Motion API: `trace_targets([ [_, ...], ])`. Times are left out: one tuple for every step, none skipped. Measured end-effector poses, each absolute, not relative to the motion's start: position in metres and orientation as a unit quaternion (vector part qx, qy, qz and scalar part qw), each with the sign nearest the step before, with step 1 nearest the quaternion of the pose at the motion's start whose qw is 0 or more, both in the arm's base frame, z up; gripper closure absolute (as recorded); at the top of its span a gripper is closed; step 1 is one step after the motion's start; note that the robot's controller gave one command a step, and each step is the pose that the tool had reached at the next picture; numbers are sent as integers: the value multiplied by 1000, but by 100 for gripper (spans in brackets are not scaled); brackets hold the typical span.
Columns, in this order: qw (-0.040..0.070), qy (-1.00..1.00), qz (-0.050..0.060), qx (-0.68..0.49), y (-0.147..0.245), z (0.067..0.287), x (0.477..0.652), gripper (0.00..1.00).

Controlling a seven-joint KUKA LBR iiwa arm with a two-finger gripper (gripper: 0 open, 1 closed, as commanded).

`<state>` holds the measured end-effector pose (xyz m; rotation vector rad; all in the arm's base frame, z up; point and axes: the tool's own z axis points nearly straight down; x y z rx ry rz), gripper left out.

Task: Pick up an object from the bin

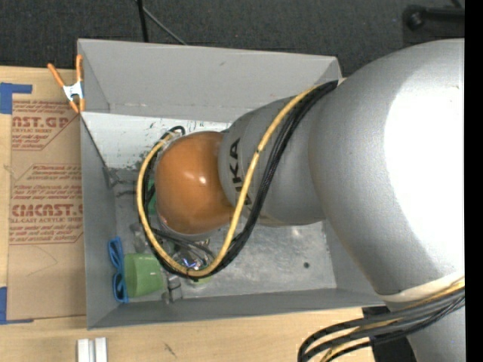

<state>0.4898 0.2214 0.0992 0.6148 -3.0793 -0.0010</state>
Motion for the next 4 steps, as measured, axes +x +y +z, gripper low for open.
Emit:
trace_targets([
  [-3,-985,-1,175,225,69,488,0],
  [-5,-985,-2,175,226,70,489,0],
  [-3,-985,-2,175,226,69,488,100],
  [-2,-985,-1,175,227,111,488,100],
])
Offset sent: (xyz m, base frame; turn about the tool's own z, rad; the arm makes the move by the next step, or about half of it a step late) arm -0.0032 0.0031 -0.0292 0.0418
